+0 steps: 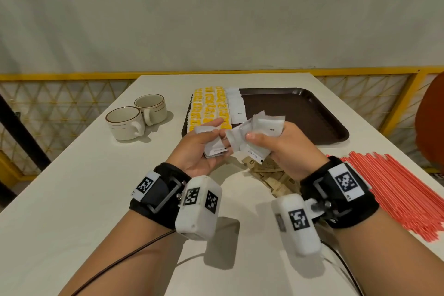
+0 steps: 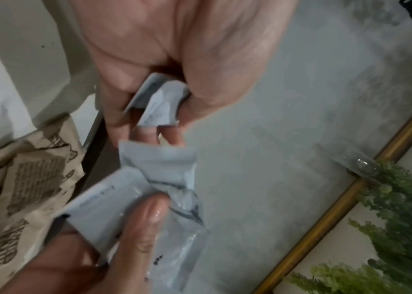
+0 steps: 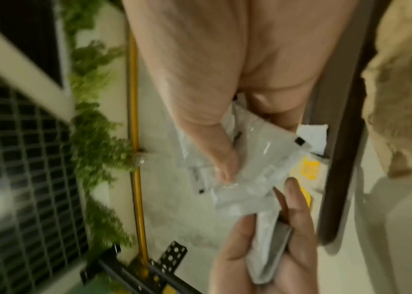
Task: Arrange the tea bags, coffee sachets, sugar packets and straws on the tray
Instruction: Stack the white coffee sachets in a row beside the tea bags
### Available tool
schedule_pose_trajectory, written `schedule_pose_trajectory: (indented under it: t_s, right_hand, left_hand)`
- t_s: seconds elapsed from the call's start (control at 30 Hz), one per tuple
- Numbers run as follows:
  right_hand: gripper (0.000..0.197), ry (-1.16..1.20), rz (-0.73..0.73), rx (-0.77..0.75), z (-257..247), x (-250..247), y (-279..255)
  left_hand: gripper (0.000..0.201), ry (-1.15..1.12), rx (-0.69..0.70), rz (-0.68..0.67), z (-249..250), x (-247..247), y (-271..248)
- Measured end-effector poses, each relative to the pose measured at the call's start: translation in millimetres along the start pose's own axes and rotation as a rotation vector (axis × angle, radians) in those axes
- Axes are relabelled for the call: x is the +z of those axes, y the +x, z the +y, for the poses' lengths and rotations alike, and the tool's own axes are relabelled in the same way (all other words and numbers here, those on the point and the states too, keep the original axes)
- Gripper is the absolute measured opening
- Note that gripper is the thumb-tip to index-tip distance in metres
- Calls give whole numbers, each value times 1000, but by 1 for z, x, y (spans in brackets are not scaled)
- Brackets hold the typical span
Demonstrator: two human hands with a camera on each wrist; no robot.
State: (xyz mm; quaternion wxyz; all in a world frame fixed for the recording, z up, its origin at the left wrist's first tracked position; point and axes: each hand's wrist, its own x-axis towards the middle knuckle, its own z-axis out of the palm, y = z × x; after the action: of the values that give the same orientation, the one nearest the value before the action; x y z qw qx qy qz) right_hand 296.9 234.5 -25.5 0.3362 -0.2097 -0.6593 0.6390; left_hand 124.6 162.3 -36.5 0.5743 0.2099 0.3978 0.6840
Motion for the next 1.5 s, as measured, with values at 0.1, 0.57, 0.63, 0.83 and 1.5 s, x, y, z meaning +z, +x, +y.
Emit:
schedule_pose_trajectory:
  t_s: [0.1,0.57,0.63,0.83,1.5]
  right_hand:
    - [31,285,48,153,3,-2,4]
    - [31,443,230,131,7,5,6]
    - [30,454,210,142,7,5,6]
    - [20,333,172,197,4,4,4]
    - [35,230,-183,156,15,18,-1]
  left_hand:
    - [25,14,67,10,-2,1,-1]
    - [72,197,123,-100,-13,3,-2]
    - [62,264,149,-103,-16,3,-1]
    - [19,247,204,49,-6,0,2]
    - [43,231,99,-85,-19,13,-1]
